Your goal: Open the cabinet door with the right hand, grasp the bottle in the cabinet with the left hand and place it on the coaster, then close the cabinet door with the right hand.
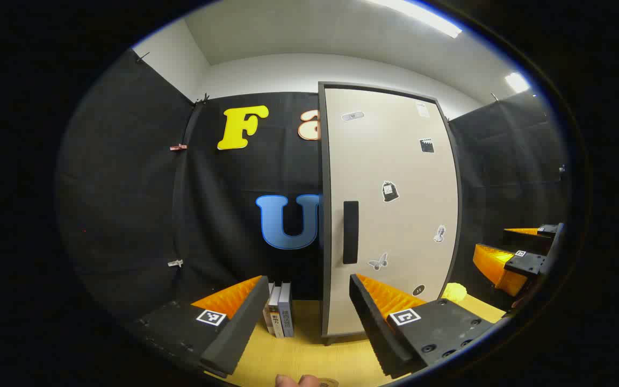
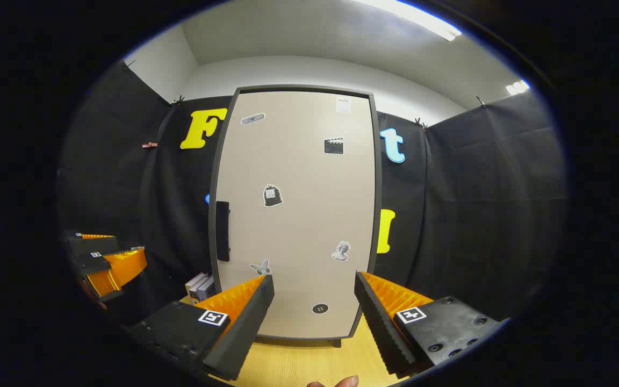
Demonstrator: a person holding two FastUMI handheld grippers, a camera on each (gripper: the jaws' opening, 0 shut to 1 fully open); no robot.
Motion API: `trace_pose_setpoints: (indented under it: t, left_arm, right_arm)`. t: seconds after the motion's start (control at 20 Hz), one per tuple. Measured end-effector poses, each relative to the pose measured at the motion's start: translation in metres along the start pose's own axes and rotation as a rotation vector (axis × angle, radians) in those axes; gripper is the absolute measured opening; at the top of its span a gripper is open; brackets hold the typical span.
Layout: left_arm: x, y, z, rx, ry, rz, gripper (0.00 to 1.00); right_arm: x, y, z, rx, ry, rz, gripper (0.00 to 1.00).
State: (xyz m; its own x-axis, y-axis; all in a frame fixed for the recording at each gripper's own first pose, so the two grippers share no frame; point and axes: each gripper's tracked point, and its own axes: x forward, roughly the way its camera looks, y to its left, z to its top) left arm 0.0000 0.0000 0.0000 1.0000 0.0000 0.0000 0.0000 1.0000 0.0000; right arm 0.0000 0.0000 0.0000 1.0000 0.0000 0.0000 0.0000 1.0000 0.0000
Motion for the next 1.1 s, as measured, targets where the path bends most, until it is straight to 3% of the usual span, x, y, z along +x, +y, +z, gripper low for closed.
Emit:
trace_pose_setpoints:
  t: [1.1]
  left_arm:
    - [0.011,0.003,0.004,-0.009,-0.007,-0.006,0.95]
  right_arm:
    - [0.004,0.015,-0.003,0.02,0.001,0.005,0.97]
